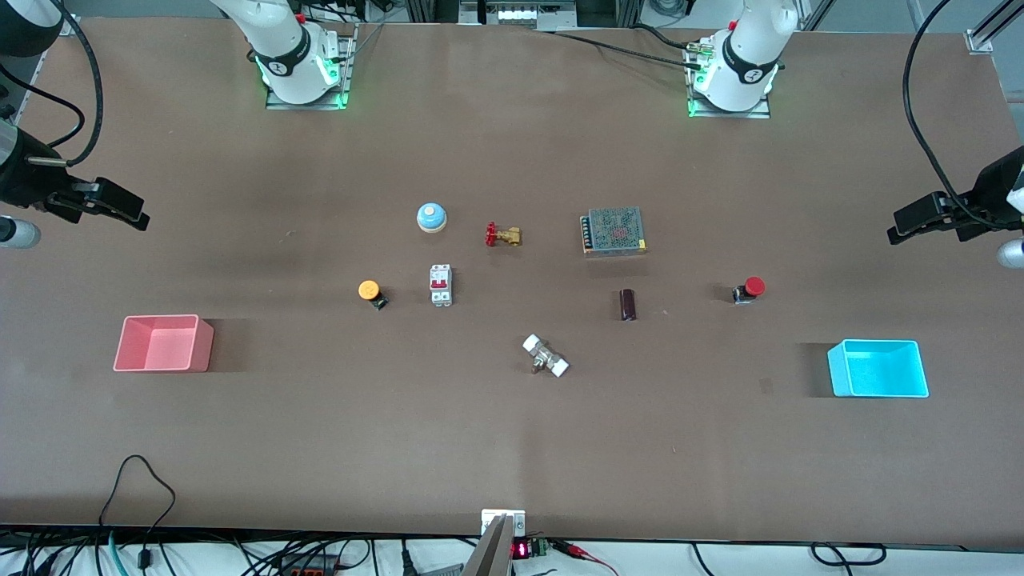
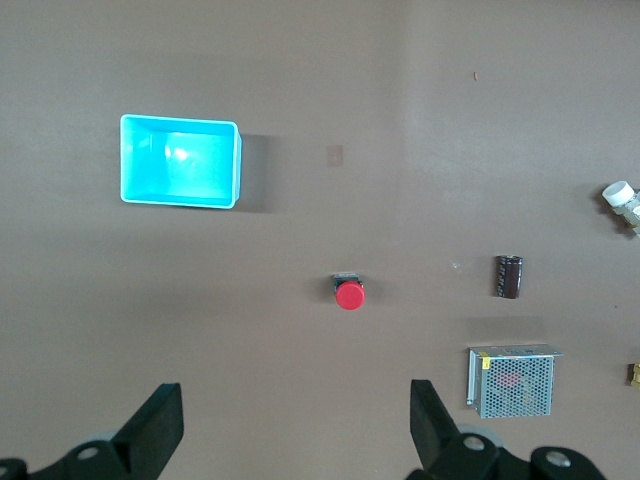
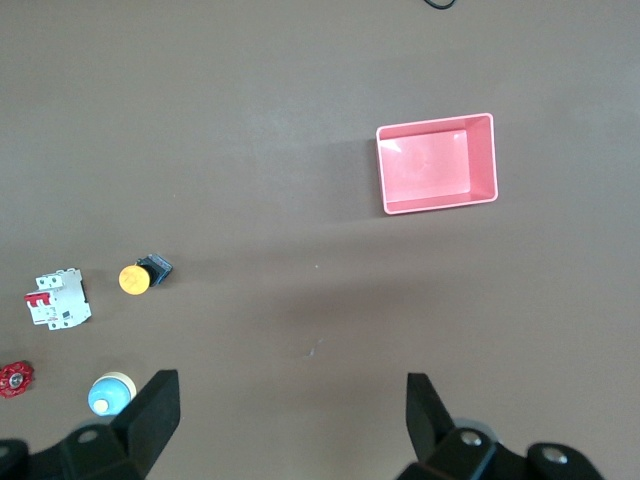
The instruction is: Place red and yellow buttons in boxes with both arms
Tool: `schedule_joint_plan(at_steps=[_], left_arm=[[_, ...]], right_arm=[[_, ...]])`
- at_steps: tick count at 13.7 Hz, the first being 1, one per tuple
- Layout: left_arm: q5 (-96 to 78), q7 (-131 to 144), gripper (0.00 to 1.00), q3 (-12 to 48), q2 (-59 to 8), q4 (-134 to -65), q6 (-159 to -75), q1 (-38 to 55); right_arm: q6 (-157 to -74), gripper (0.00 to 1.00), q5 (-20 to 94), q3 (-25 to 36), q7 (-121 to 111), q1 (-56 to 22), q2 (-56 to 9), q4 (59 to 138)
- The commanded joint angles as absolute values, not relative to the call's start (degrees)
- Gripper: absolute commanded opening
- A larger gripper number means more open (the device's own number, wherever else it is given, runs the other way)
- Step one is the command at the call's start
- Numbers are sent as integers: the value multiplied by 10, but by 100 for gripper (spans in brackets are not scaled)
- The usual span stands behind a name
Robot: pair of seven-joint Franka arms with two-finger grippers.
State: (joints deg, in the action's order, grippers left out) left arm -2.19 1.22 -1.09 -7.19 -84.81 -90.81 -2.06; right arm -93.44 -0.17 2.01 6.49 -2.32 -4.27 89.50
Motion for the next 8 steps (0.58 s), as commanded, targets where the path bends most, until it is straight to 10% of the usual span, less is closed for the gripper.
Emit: schedule_joint_plan(at_steps=[1, 8], left_arm=[[-11, 12, 100, -9, -48, -880, -918, -21], [-11, 16, 100, -10, -94, -880, -926, -20]], right_arm=[[-934, 100, 2, 18, 55, -19, -43, 896], [-945, 100, 1, 17, 55, -23, -48, 896]])
